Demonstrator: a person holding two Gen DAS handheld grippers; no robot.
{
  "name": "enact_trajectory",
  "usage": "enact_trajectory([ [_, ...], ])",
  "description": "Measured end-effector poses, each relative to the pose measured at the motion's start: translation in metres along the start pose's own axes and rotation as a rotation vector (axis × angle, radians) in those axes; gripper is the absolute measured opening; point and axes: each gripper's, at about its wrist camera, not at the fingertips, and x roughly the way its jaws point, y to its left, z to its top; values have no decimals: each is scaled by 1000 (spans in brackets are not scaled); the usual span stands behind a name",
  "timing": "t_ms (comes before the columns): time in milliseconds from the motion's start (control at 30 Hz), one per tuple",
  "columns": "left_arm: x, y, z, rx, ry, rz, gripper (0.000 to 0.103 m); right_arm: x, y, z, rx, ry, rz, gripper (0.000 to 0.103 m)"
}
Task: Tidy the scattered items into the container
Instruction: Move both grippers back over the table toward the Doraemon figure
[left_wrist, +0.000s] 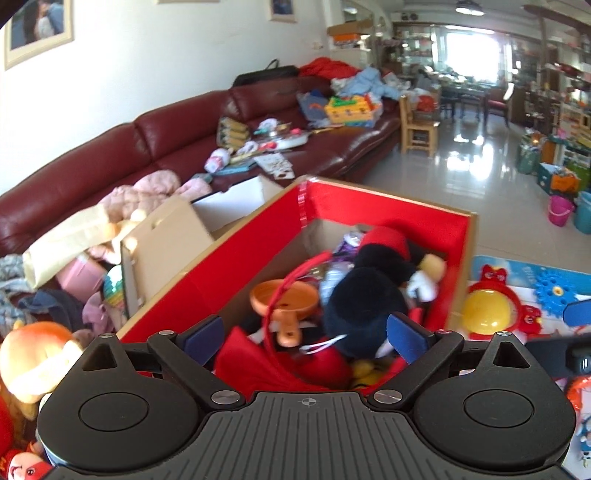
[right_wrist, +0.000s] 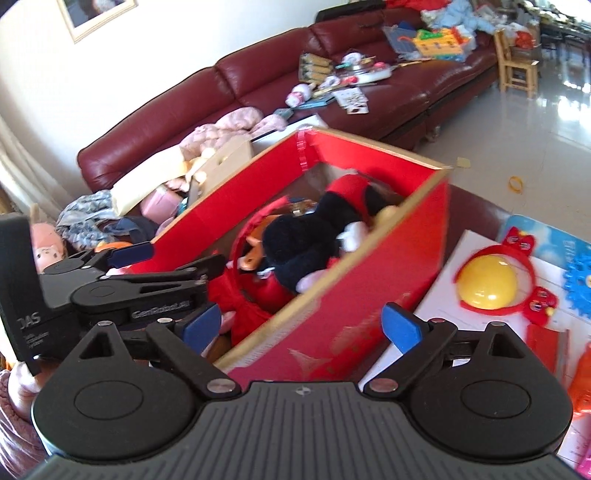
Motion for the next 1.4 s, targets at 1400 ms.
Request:
enact_trajectory([
  [1400,3,-272,-165,452,247,-517,100,-57,-253,-221,744,28,-237,83],
])
